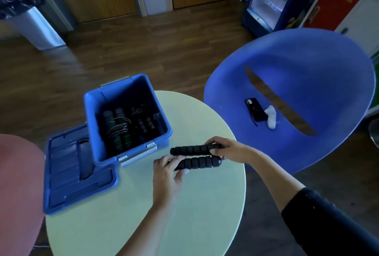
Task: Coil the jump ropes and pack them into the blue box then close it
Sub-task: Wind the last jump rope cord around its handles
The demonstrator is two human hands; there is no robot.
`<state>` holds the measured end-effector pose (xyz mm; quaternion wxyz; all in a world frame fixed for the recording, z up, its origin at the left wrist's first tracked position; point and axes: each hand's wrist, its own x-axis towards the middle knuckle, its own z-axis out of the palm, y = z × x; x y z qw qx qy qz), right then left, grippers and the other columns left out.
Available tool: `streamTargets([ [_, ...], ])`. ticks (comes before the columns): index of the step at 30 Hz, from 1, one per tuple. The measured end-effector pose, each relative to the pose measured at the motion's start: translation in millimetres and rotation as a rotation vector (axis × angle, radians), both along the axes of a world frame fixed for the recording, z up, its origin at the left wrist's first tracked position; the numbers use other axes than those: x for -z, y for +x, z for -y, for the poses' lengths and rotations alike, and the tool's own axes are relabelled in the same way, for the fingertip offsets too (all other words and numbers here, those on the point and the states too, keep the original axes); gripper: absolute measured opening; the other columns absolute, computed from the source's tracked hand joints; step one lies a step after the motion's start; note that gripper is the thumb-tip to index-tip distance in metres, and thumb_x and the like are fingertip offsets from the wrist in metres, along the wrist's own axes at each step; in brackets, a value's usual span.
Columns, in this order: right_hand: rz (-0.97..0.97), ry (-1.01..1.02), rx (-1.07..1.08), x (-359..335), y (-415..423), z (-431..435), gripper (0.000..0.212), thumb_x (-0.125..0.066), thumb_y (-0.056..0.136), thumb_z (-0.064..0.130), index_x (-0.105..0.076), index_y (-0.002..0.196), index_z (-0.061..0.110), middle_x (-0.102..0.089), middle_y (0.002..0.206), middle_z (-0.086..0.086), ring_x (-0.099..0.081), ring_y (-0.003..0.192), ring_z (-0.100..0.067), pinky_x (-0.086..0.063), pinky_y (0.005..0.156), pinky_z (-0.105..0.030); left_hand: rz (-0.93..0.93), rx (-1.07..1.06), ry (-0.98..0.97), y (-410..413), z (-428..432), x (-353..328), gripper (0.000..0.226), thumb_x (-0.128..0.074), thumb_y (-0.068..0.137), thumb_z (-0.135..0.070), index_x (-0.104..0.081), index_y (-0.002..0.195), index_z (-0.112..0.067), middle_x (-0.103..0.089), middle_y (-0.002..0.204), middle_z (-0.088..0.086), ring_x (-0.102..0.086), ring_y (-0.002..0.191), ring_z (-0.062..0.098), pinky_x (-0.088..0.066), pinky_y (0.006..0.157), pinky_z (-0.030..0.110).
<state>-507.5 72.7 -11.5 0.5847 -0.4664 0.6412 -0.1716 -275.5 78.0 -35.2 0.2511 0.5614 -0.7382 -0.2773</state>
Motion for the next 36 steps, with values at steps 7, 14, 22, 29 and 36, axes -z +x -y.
streamTargets([
  [7, 0.229, -0.027, 0.067, -63, 26, -40, 0.036, -0.043, 0.098, -0.001, -0.054, 0.124, 0.021, -0.062, 0.099, -0.002, -0.063, 0.074, -0.017, -0.053, 0.072, -0.029, -0.064, 0.143, -0.073, 27, -17, -44, 0.038, -0.080, 0.074, -0.010, -0.072, 0.110, -0.021, -0.056, 0.105, -0.014, -0.040, 0.095, 0.007, -0.031, 0.084, 0.002],
  [14, 0.283, -0.228, 0.189, -124, 72, -62, 0.033, -0.052, 0.095, 0.004, -0.055, 0.125, 0.018, -0.062, 0.091, -0.006, -0.064, 0.063, -0.023, -0.051, 0.057, -0.027, -0.149, 0.242, -0.246, 67, -4, -102, 0.038, -0.069, 0.076, -0.024, -0.058, 0.111, -0.035, -0.050, 0.104, -0.020, -0.045, 0.096, 0.005, -0.028, 0.092, 0.003],
  [22, 0.272, -0.438, 0.214, -172, 130, -53, 0.039, -0.074, 0.082, 0.007, -0.061, 0.118, 0.018, -0.065, 0.088, -0.016, -0.063, 0.064, -0.030, -0.051, 0.058, -0.032, -0.213, 0.240, -0.331, 119, 18, -153, 0.042, -0.077, 0.074, -0.018, -0.062, 0.109, -0.035, -0.051, 0.104, -0.008, -0.046, 0.102, 0.003, -0.029, 0.094, 0.004],
  [29, 0.355, -0.471, 0.229, -205, 172, -33, 0.042, -0.074, 0.078, 0.013, -0.062, 0.118, 0.012, -0.066, 0.089, -0.015, -0.062, 0.060, -0.029, -0.052, 0.056, -0.030, -0.282, 0.240, -0.426, 166, 36, -190, 0.058, -0.079, 0.074, -0.024, -0.053, 0.126, -0.022, -0.033, 0.122, -0.010, -0.038, 0.116, -0.010, -0.026, 0.097, 0.000],
  [36, 0.357, -0.360, 0.127, -248, 208, -15, 0.036, -0.069, 0.084, 0.007, -0.061, 0.120, 0.007, -0.066, 0.093, -0.014, -0.064, 0.058, -0.022, -0.051, 0.050, -0.023, 0.208, 0.351, -0.841, 194, 60, -224, 0.082, -0.041, 0.074, -0.085, -0.061, 0.123, -0.022, -0.063, 0.118, -0.004, -0.053, 0.117, 0.020, -0.035, 0.100, 0.050],
])
